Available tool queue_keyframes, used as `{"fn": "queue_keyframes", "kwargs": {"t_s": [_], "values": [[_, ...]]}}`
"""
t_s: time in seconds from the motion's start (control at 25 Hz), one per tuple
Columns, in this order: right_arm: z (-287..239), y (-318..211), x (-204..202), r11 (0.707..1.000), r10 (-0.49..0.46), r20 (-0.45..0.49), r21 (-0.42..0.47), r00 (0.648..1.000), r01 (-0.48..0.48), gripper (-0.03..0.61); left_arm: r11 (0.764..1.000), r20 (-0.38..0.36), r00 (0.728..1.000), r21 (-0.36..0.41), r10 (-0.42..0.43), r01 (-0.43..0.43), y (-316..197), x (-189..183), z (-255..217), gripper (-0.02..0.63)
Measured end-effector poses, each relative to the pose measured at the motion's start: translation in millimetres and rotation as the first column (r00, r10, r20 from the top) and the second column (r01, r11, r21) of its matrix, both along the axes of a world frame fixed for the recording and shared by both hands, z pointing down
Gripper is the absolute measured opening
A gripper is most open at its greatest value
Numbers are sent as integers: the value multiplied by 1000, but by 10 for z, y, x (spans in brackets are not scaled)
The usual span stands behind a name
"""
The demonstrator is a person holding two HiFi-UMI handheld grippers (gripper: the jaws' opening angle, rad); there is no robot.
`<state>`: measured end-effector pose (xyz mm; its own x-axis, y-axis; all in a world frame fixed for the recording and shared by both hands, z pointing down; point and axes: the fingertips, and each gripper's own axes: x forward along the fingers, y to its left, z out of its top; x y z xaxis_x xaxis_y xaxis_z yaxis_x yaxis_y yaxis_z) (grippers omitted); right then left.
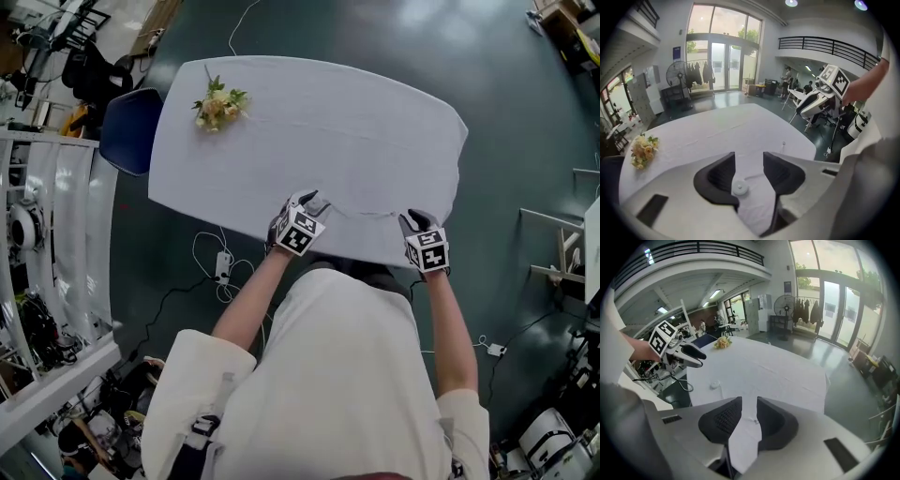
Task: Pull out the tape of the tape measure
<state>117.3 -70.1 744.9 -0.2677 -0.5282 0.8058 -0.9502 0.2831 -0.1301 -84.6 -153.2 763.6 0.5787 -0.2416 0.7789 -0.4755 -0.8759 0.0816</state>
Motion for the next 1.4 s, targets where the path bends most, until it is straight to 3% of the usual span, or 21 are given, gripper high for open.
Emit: {"fn": "queue_keyframes", "kwargs": {"t_s": [0.28,0.48,0.72,0.92,1.2,1.4], "values": [[-498,153,126,993,-40,21,116,999,37,91,990,-74,991,74,-115,121,166,40,-500,139],[-881,286,218,975,-92,27,208,995,84,81,965,-169,963,123,-211,233,332,61,-968,94],[-1306,459,322,945,-140,38,305,989,122,67,944,-197,949,173,-245,280,665,50,-1392,55],[-1601,560,348,917,-168,49,374,985,137,57,910,-262,924,236,-278,341,868,56,-1879,35],[-1989,564,323,880,-158,120,467,980,85,43,890,-299,910,267,-288,369,1102,-160,-2203,11],[-2160,596,258,855,-158,107,512,982,82,43,884,-328,901,275,-284,378,1126,-372,-2329,9]]}}
